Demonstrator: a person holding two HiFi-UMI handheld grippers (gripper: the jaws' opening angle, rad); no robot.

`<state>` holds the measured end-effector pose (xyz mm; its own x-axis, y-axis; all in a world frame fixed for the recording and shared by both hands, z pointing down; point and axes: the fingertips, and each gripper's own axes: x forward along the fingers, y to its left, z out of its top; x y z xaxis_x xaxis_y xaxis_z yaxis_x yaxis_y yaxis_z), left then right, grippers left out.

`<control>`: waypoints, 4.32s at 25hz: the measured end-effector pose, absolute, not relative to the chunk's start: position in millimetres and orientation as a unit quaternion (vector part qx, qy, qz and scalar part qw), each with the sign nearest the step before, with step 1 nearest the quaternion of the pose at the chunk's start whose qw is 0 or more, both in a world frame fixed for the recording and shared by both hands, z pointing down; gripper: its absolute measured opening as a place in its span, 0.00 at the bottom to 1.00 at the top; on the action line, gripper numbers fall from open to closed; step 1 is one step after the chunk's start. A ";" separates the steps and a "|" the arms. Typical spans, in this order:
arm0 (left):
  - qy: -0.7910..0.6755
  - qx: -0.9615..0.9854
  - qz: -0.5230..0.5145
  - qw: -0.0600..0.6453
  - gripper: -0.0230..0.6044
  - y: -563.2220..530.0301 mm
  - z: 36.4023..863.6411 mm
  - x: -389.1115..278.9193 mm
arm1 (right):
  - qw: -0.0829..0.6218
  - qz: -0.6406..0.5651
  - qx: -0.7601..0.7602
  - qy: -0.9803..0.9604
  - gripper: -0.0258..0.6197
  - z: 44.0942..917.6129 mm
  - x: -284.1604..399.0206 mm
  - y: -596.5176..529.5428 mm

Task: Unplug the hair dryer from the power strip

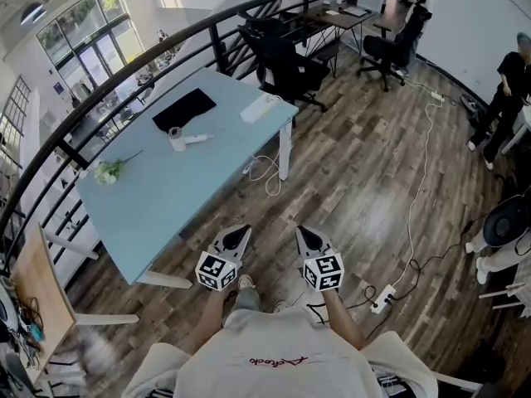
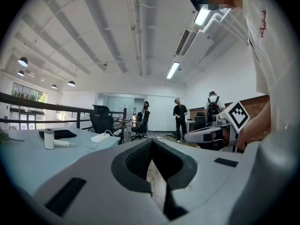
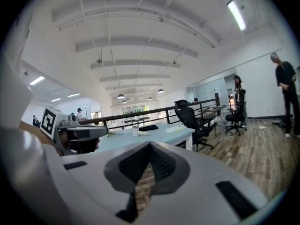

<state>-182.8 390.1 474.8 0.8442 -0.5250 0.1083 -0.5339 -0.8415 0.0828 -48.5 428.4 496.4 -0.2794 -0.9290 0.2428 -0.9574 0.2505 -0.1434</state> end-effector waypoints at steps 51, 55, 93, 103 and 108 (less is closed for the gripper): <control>-0.180 0.981 0.011 0.074 0.05 72.1 485.0 -188.9 | 0.083 0.118 0.664 -0.734 0.07 496.9 -73.3 121.5; -0.177 0.981 0.014 0.077 0.05 69.1 490.4 -187.1 | 0.082 0.119 0.665 -0.732 0.07 499.9 -73.5 118.4; -0.331 0.942 0.043 0.047 0.05 -107.0 473.8 -53.4 | 0.061 0.130 0.550 -0.823 0.07 505.7 80.1 -84.8; -0.384 0.920 0.067 0.040 0.05 -126.8 473.8 -43.8 | 0.050 0.138 0.506 -0.850 0.07 511.0 96.4 -118.1; -0.387 0.918 0.076 0.046 0.05 -135.4 481.9 -34.5 | 0.049 0.144 0.505 -0.850 0.07 515.7 105.8 -124.8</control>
